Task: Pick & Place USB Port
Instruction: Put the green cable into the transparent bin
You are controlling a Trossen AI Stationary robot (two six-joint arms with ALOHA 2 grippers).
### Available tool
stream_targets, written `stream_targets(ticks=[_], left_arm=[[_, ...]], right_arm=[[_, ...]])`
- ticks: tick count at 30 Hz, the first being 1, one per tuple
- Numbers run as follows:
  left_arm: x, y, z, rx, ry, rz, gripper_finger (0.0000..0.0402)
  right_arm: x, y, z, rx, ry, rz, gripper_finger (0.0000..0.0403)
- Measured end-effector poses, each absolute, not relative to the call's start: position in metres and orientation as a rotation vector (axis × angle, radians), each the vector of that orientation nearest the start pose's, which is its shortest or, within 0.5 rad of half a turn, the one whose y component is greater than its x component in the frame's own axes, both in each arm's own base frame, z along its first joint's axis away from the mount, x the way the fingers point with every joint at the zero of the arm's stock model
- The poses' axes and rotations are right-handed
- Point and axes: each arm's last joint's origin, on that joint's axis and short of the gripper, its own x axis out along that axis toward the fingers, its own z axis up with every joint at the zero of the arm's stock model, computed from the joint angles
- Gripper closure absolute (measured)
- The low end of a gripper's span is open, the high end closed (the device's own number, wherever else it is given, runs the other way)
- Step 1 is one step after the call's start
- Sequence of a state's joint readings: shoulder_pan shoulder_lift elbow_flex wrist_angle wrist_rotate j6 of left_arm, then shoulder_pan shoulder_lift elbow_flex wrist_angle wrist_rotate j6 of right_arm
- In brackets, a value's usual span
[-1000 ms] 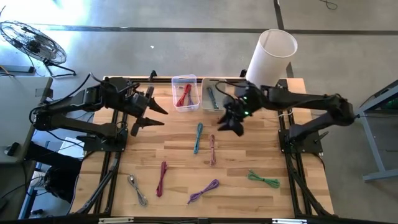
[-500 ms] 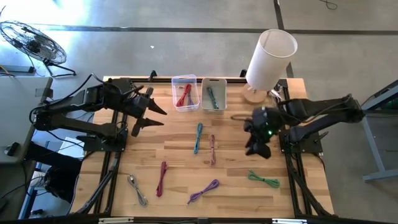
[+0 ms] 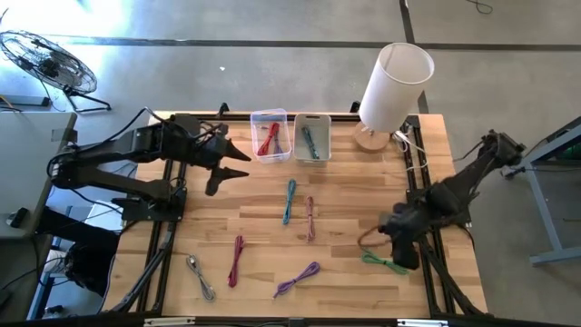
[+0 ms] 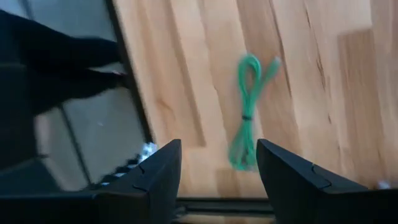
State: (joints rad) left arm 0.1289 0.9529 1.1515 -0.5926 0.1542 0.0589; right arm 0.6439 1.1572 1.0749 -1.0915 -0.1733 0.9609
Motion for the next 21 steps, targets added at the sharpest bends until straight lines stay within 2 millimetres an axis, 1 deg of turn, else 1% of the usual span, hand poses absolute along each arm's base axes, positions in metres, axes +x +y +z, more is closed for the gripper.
stream_targets(ticks=[5, 8, 11, 16, 21], left_arm=[[0.201, 0.014, 0.384, 0.028, 0.394, -0.065, 0.0206], [0.208, 0.010, 0.382, 0.061, 0.387, -0.091, 0.0206], [0.211, 0.009, 0.381, 0.074, 0.397, -0.073, 0.0206], [0.211, 0.010, 0.380, 0.078, 0.403, -0.047, 0.0206], [0.211, 0.010, 0.380, 0.078, 0.403, -0.047, 0.0206]], right_arm=[[0.144, 0.140, 0.255, 0.519, 1.438, 0.085, 0.0203], [0.141, 0.150, 0.234, 0.544, 1.405, 0.134, 0.0203], [0.138, 0.154, 0.215, 0.559, 1.380, 0.150, 0.0203], [0.137, 0.157, 0.187, 0.544, 1.381, 0.159, 0.0203], [0.136, 0.156, 0.169, 0.491, 1.413, 0.142, 0.0203]])
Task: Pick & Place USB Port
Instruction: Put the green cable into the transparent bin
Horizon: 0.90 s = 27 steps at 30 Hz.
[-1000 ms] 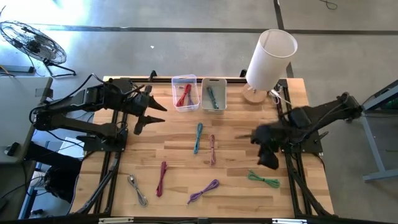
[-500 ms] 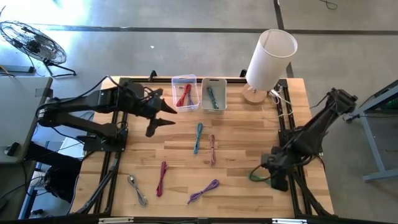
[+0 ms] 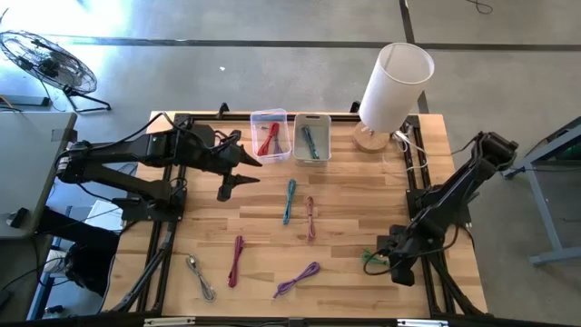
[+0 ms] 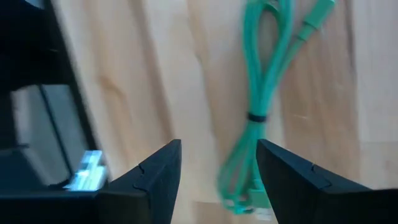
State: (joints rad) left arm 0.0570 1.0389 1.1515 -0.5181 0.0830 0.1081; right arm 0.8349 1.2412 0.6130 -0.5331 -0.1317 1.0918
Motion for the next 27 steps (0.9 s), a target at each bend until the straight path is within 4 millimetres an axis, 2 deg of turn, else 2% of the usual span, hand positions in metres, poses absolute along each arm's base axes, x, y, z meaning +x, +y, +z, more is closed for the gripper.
stream_targets(ticks=[15, 19, 23, 27], left_arm=[[0.211, 0.010, 0.379, 0.122, 0.409, -0.058, 0.0206], [0.211, 0.010, 0.379, 0.122, 0.409, -0.058, 0.0206], [0.211, 0.010, 0.379, 0.121, 0.409, -0.060, 0.0206], [0.211, 0.010, 0.379, 0.121, 0.410, -0.061, 0.0206]], right_arm=[[0.142, 0.161, 0.128, 0.316, 1.523, 0.072, 0.0203], [0.143, 0.160, 0.124, 0.311, 1.523, 0.010, 0.0206], [0.145, 0.156, 0.123, 0.338, 1.530, -0.051, 0.0237], [0.147, 0.151, 0.122, 0.339, 1.541, -0.075, 0.0302]])
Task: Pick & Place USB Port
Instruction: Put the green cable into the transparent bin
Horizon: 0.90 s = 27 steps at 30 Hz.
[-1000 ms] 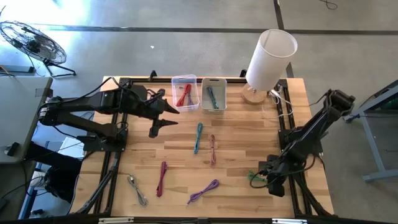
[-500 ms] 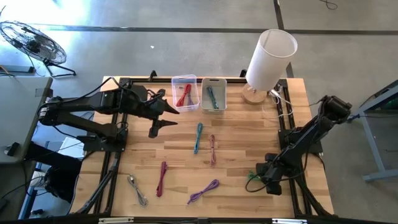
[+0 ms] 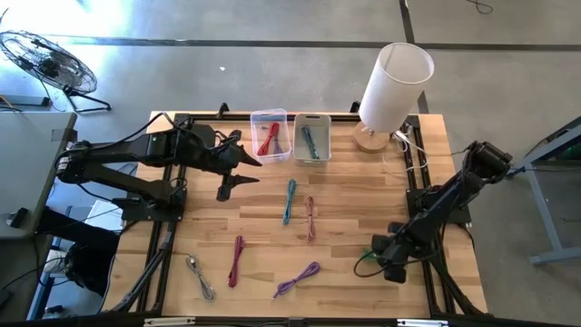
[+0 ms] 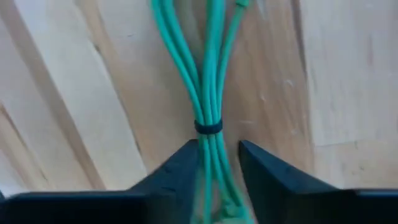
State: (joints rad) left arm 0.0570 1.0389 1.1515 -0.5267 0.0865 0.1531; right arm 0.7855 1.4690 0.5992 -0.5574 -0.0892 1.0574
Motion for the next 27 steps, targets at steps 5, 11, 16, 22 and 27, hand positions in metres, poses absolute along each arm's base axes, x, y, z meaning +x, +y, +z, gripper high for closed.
stream_targets(ticks=[5, 11, 16, 22, 27], left_arm=[[0.210, 0.009, 0.377, 0.118, 0.433, -0.068, 0.0206], [0.208, 0.010, 0.373, 0.118, 0.481, -0.049, 0.0206], [0.208, 0.012, 0.373, 0.131, 0.490, 0.006, 0.0206], [0.210, 0.013, 0.378, 0.139, 0.438, 0.041, 0.0206], [0.214, 0.013, 0.386, 0.144, 0.344, 0.042, 0.0206]], right_arm=[[0.149, 0.144, 0.121, 0.336, 1.571, -0.109, 0.0386], [0.154, 0.137, 0.121, 0.359, 1.591, -0.114, 0.0393], [0.155, 0.131, 0.124, 0.383, 1.589, -0.120, 0.0393], [0.158, 0.114, 0.144, 0.369, 1.391, -0.228, 0.0395], [0.175, 0.102, 0.187, 0.371, 1.166, -0.230, 0.0395]])
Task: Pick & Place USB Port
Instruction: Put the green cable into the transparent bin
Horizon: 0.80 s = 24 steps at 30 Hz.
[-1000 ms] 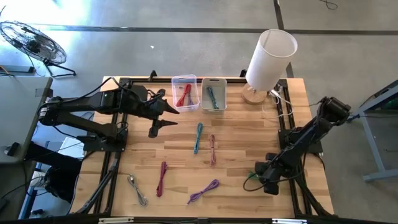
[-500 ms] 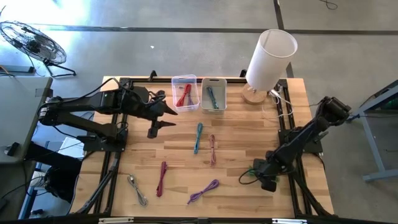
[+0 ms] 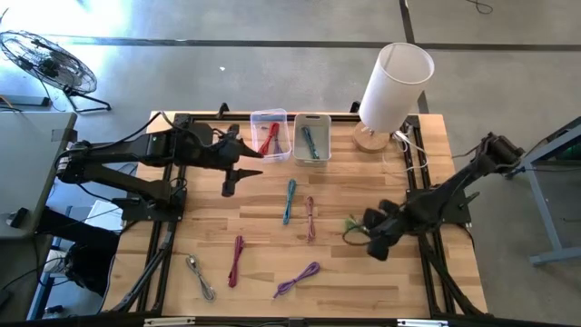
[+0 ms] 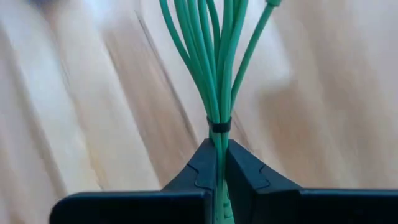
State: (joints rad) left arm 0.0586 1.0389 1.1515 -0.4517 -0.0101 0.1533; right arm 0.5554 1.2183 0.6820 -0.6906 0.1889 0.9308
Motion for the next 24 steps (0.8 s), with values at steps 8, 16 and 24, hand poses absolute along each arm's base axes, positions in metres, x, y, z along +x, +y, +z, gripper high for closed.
stream_targets(ticks=[8, 16, 24], left_arm=[[0.222, 0.008, 0.407, 0.188, 0.096, -0.108, 0.0206], [0.227, 0.008, 0.413, 0.221, 0.005, -0.139, 0.0206], [0.238, 0.008, 0.419, 0.242, -0.099, -0.127, 0.0206]], right_arm=[[0.211, 0.082, 0.290, 0.149, 0.745, -0.246, 0.0395], [0.225, 0.071, 0.379, -0.111, 0.460, -0.280, 0.0395], [0.232, 0.061, 0.412, -0.271, 0.317, -0.197, 0.0395]])
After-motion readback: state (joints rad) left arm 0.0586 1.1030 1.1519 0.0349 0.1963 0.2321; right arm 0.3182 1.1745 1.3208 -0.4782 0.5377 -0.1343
